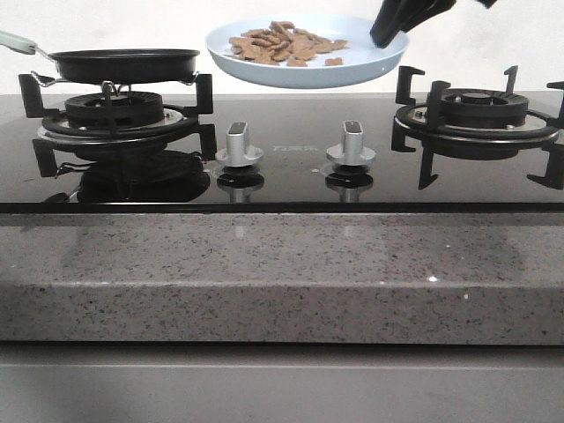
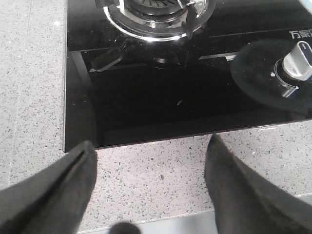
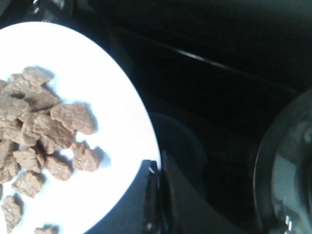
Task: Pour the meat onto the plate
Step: 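Carry the filled plate with the right gripper back between the knobs and lower it, then open the right gripper and lift it away from the plate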
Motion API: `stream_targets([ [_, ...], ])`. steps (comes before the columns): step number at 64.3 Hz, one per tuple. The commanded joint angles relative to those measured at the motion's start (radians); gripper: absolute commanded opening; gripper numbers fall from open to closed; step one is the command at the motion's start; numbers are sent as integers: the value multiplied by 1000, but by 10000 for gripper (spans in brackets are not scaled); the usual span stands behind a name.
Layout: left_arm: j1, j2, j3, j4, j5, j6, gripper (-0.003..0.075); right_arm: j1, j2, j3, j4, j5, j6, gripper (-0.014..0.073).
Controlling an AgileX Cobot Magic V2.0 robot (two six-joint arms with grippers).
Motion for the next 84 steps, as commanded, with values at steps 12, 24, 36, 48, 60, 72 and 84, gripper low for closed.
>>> stream_targets([
  [12, -8, -5, -23, -15, -58, -10, 459, -6, 70, -143, 41, -58, 12, -105],
  [24, -8, -5, -23, -17, -58, -10, 459, -6, 120, -147, 40, -71, 12, -105],
  [36, -8, -5, -23, -17, -60, -10, 459, -6, 143, -148, 37, -64, 12, -34],
  [48, -8, -5, -23, -17, -60, -10, 459, -6, 143, -148, 32, -64, 12, 234],
  [60, -8, -5, -23, -17, -62, -10, 459, -6, 109, -148, 30, -52, 13, 262],
  [72, -8, -5, -23, -17, -62, -10, 459, -5, -8, -122, 3, -15, 13, 262],
  [84, -8, -5, -23, -17, -62, -10, 459, 8, -236, 121, -60, -82, 13, 262],
])
